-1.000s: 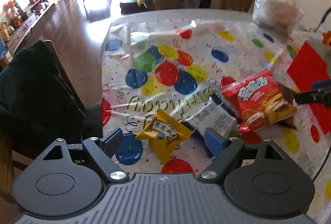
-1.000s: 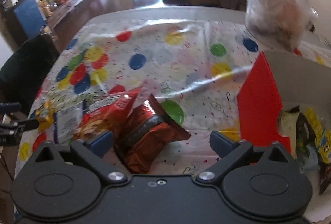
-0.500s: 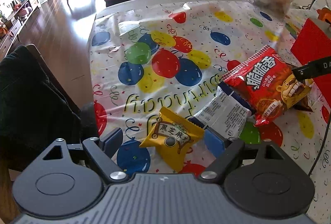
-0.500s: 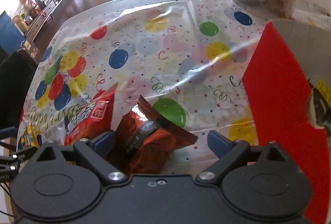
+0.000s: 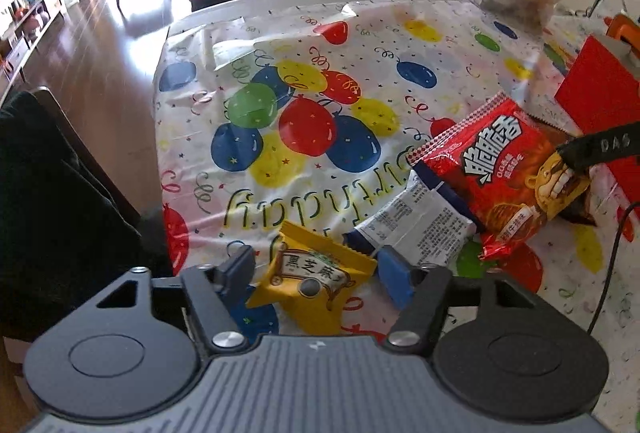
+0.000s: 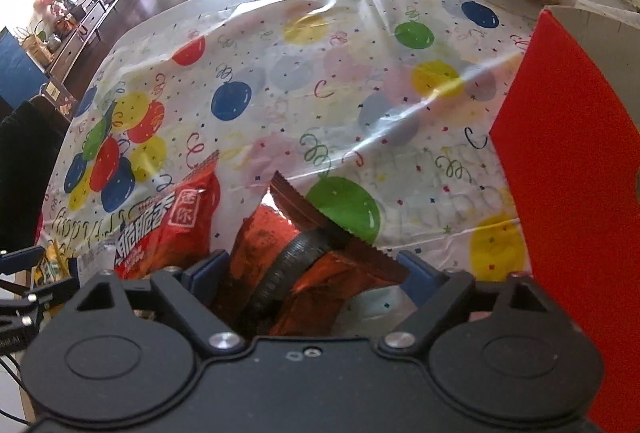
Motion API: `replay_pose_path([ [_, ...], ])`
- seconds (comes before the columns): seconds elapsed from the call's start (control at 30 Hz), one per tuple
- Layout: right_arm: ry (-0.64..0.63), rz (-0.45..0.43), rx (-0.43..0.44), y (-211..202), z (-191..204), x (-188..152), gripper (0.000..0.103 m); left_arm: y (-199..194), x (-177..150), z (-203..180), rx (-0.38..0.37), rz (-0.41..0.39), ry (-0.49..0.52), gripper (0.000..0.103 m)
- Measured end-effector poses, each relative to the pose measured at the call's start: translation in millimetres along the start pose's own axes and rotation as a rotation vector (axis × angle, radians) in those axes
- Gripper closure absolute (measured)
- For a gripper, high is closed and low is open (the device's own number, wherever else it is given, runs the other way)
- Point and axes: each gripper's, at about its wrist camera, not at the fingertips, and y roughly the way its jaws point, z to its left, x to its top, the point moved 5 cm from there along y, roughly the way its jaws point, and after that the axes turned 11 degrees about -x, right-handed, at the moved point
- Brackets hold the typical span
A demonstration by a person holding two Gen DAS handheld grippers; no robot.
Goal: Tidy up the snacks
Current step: 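Grasp the yellow sesame packet with the left tool while the right tool grasps the red-brown wrapper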
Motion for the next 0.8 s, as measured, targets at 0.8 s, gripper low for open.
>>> replay_pose_path([
  [0.8,-0.049,-0.141,0.022,-48,-21,-17,0.051,-20,-26,-19,0.044,-0.041,-0.190,0.050],
])
